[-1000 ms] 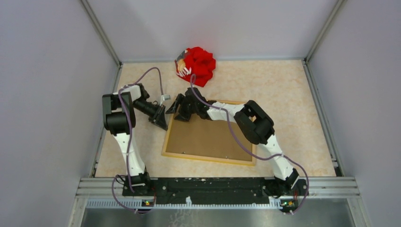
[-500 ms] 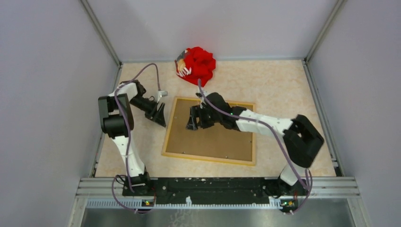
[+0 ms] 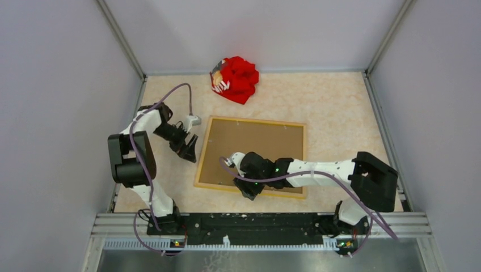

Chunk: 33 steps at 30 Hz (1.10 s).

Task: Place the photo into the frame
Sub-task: Turn over the photo frame at the center of the board.

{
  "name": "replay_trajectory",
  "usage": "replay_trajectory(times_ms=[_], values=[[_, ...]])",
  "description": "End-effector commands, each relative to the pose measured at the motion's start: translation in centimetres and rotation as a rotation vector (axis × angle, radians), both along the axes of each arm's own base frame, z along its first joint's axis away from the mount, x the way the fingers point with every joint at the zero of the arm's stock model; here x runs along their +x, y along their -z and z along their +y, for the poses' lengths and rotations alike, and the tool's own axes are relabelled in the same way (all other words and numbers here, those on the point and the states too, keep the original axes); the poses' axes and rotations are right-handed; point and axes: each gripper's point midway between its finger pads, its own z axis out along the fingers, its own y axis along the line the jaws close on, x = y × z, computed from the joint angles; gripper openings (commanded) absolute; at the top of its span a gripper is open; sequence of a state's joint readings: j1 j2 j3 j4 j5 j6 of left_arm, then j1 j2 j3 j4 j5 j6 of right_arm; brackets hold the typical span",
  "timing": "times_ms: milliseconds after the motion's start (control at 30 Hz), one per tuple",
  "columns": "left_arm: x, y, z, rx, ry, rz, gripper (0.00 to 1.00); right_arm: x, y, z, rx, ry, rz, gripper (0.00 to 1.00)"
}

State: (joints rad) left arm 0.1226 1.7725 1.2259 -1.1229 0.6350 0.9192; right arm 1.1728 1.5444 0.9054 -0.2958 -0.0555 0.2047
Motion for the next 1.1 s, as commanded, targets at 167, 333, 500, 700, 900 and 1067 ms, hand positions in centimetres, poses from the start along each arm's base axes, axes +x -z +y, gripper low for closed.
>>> replay_trajectory(times_ms=[167, 333, 500, 700, 900, 1067], values=[[0.3, -1.1, 0.9, 0.083, 0.050, -0.148, 0.99, 0.0, 1.4, 2.2, -0.108, -0.092, -0.141, 0.45], [0.2, -1.7, 0.8, 0.083, 0.062, -0.179, 0.99, 0.0, 2.3, 2.6, -0.189, -0.115, -0.199, 0.30], [0.1, -1.8, 0.8, 0.089, 0.076, -0.207, 0.99, 1.1, 2.0, 3.0, -0.204, -0.091, -0.246, 0.08], [0.6, -3.5, 0.4, 0.080, 0.129, -0.380, 0.99, 4.0, -1.7, 3.7, -0.146, -0.011, -0.287, 0.00], [0.2, -7.6, -1.5, 0.024, 0.300, -0.702, 0.99, 7.3, -8.4, 5.0, 0.072, 0.077, -0.196, 0.00], [-0.9, -11.0, -3.6, 0.034, 0.497, -0.982, 0.99, 9.0, -12.6, 5.6, 0.205, 0.122, -0.090, 0.00]])
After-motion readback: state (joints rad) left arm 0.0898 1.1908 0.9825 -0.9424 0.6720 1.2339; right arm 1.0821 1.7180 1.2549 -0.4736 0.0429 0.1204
